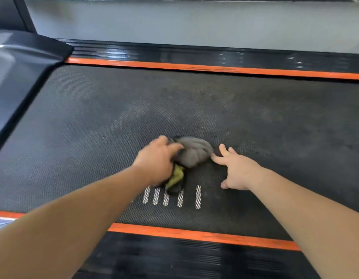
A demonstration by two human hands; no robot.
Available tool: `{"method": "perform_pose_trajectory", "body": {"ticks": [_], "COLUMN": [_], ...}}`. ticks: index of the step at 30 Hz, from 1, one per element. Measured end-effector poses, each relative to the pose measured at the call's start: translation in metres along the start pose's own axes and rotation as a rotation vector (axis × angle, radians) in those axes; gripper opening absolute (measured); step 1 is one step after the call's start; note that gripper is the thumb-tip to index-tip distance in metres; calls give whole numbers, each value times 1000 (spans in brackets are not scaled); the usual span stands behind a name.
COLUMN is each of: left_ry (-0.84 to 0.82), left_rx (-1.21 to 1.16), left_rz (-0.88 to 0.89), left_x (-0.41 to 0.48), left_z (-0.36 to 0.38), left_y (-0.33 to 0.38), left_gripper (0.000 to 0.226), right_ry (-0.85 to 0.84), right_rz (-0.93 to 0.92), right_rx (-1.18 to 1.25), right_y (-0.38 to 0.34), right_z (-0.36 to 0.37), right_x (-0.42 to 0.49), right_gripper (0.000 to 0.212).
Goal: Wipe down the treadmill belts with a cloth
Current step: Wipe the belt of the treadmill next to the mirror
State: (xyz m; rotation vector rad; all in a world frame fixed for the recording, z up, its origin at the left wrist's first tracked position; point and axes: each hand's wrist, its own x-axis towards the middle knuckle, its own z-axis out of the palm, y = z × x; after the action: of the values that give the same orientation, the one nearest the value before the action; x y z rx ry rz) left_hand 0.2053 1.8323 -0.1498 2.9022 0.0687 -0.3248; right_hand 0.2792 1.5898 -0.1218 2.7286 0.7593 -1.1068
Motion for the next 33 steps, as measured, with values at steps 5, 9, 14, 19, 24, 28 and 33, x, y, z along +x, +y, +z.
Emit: {"method": "perform_pose_trajectory", "body": {"ticks": [5, 9, 14, 19, 24, 28, 33], "left_ry": [58, -113, -19, 114, -32, 5, 112], "left_rx": [-211, -252, -96, -298, -220, 9, -193], "left_rz": [-332, -23, 15, -486, -138, -78, -530], "left_x": [-18, -58, -32, -5, -57, -10, 24], "left_z": [14, 25, 14, 8, 28, 7, -1], "left_y": [35, 103, 74, 49, 121, 74, 35], "left_gripper": [54, 62, 53, 49, 54, 47, 45], "right_ry": [4, 78, 61, -11, 77, 36, -34], "right_rz": [43, 113, 75, 33, 49, 32, 39], "right_rx": [-84, -118, -91, -107, -106, -65, -90], "right_y": [-7, -11, 0, 2, 3, 4, 1], "right_z": [3, -4, 2, 2, 7, 5, -1], "right_x": [3, -4, 1, 5, 3, 3, 2], "right_gripper": [102, 82, 92, 103, 76, 91, 104]}}
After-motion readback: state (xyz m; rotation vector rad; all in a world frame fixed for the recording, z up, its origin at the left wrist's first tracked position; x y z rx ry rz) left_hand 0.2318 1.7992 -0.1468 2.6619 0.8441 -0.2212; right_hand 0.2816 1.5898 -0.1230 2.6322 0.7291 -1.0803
